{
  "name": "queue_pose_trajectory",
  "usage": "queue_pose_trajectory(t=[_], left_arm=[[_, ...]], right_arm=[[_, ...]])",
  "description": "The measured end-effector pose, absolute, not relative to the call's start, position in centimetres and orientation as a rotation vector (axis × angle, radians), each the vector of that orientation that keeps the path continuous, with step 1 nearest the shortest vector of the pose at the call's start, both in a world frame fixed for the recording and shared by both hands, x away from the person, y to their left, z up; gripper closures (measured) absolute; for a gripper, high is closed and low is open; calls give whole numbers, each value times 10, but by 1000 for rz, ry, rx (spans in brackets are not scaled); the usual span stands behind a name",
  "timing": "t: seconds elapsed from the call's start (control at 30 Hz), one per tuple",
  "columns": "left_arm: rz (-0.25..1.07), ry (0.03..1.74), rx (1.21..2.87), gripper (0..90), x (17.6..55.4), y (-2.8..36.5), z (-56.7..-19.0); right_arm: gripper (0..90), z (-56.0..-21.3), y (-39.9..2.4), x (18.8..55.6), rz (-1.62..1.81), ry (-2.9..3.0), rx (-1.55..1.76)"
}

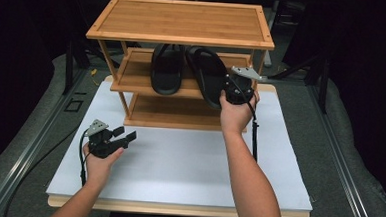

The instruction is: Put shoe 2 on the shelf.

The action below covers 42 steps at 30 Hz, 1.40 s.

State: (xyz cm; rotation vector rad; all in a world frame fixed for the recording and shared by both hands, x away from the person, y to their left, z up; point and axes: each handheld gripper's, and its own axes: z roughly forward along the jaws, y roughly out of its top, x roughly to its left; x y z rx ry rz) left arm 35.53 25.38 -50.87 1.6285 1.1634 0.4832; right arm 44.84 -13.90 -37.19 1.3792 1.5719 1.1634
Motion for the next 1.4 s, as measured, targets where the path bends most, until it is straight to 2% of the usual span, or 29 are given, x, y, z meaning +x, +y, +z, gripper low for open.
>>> queue_pose_trajectory(t=[0.1,0.4,0.67,0.9,1.4], left_arm=[[484,1166,1628,390,355,255,-508],[487,1168,1625,390,355,255,-508],[497,1174,1630,390,356,255,-509],[503,1178,1636,390,356,255,-509],[510,1174,1644,390,356,254,-510]], right_arm=[[819,-370,-139,448,1210,1558,1379],[649,-370,-152,441,1392,1612,1370],[580,-368,-167,418,1424,1687,1309],[555,-370,-176,396,1450,1726,1272],[557,-383,-178,391,1457,1720,1300]])
